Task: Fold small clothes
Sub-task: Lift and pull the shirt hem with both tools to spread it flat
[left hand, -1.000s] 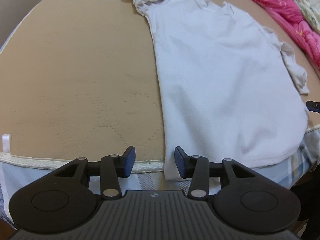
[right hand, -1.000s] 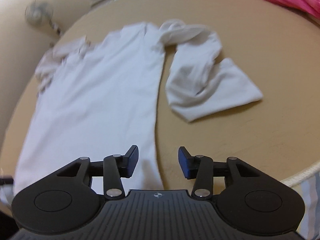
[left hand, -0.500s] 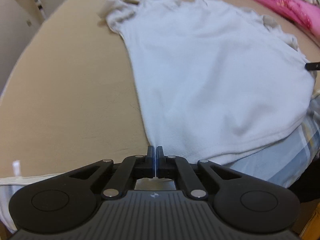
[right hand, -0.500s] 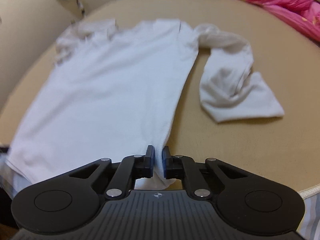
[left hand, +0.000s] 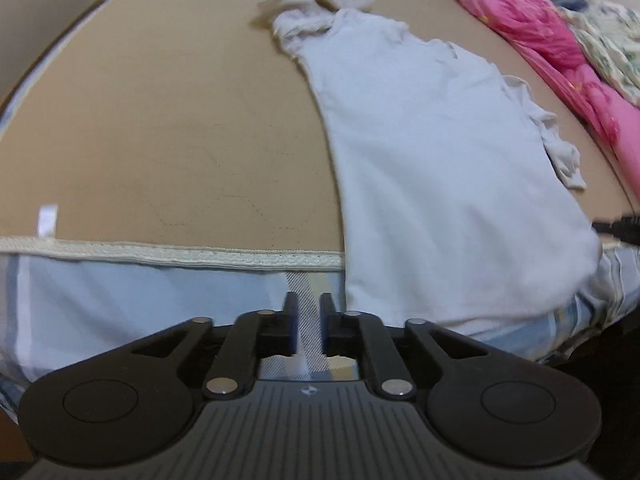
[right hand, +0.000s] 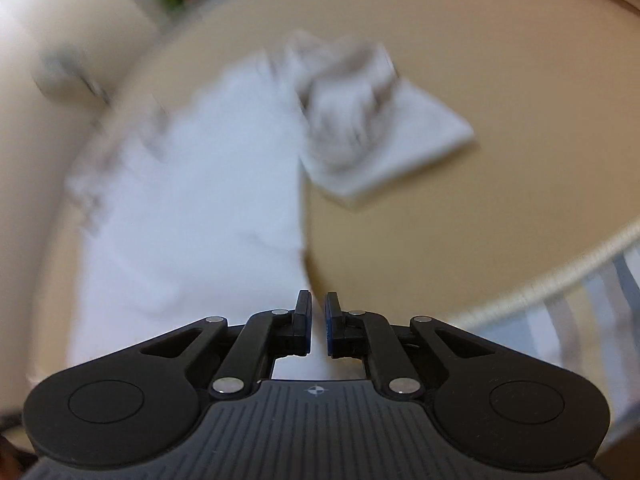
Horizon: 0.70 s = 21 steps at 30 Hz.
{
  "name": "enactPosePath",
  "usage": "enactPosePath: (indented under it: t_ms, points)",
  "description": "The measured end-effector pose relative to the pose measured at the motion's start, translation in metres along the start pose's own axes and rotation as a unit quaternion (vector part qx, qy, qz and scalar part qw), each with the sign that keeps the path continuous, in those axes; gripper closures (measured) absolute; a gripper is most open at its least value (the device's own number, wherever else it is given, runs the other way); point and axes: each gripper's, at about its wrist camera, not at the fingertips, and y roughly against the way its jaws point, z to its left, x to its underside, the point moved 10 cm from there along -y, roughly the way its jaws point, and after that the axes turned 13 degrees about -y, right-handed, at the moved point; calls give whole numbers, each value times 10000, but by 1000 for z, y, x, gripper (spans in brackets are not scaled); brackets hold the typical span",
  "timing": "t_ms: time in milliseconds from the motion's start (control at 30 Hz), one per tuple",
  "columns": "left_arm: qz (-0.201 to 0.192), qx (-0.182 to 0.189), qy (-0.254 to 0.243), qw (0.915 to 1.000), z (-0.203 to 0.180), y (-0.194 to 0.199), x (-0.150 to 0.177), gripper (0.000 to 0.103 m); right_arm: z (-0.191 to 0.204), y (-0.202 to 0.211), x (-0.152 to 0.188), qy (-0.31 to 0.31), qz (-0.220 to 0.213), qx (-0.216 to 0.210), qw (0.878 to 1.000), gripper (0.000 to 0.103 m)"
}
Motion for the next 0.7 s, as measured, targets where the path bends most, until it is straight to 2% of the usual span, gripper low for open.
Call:
enactPosePath:
  t_ms: [33,67,100,133,200,400,433,500,533,600,633,667,700]
  points:
    - [7,39,50,10000,0,-2,-4,86,-1,-5,2,64,43,125,9999,95]
    - [18,85,108,9999,-1,-5,-7,77,-2,-7,3,73,35,170,9998,91]
    - [40,108,153,9998,-1,-8,-9,71,-2,-9,4,77,36,211,9997,86]
    - [86,124,197,9997,-4,-10,-8,66,-4,-10,6,95,59,274,9996,77]
    - [238,183,220,9993,-5,-20,-6,66,-6,-14,13,195,201,397,9988,73]
    - [599,137,-63,9981,-22,-43,6,67,-3,-7,26,268,372,4,9989,72]
    - [625,93,-112,9979,-23,-50,3,68,-1,-9,30,344,431,-11,9985,71]
    - [640,-49,-224,9977,-25,-52,5,82,1,-13,41,656,594,87,9960,71]
    - [638,-46,-269,9976,-26,-51,6,97,2,-15,45,830,636,178,9944,71]
    - [475,-112,-411,9980,-28,-39,6,99,5,-15,53,1091,671,259,9914,71]
    - [326,-178,-435,9984,-26,-30,6,100,6,-11,53,1148,645,223,9910,81]
    - [138,-214,-361,9990,-22,-17,4,100,7,-6,49,1100,558,134,9923,99]
    - [-65,-193,-224,9995,-17,-4,4,100,8,5,42,863,412,-124,9953,99]
